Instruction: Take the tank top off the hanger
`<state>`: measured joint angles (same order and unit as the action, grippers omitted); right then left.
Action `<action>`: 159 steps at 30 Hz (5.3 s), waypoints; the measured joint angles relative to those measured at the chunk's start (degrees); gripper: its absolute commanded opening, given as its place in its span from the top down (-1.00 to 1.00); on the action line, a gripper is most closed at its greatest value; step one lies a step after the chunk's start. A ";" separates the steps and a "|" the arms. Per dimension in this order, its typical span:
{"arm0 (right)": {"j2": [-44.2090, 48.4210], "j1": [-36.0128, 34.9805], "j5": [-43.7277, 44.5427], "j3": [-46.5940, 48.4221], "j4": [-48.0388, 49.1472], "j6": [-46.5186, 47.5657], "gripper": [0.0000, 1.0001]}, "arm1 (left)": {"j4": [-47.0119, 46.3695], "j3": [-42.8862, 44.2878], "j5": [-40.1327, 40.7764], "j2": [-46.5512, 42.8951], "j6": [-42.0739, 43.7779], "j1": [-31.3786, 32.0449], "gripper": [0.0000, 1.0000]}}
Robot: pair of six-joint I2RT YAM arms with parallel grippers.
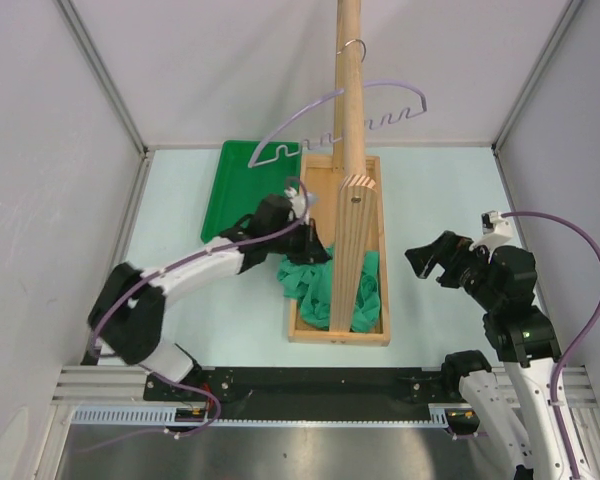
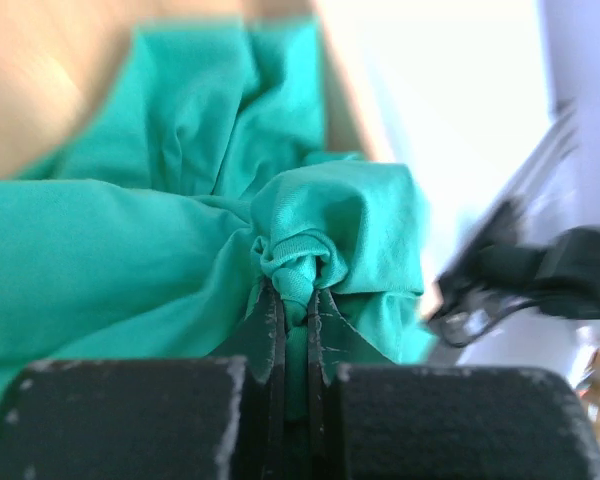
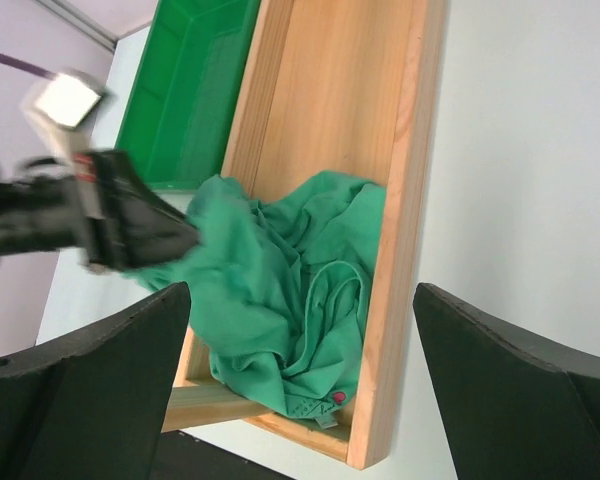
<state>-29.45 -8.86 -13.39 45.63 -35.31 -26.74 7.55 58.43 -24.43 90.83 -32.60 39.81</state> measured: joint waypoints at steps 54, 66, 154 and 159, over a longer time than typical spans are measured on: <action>-3.63 0.09 -2.05 -1.99 2.64 -0.68 -1.00 | 3.56 54.71 -17.25 14.19 -17.49 -41.88 1.00; -4.26 0.09 -2.34 -1.60 3.08 -0.48 -0.99 | 8.76 59.12 -17.77 14.08 -13.60 -38.14 1.00; -6.01 0.09 -5.07 -3.54 4.33 -1.05 -0.99 | 20.46 50.53 4.46 3.74 3.21 -47.01 1.00; -5.99 0.09 -5.09 -3.61 4.33 -1.33 -0.99 | 19.91 48.04 4.48 2.47 3.17 -47.12 1.00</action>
<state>-35.44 -8.78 -18.48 42.02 -30.98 -28.08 27.46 106.48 -19.94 93.30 -29.43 -7.31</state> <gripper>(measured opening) 0.994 0.048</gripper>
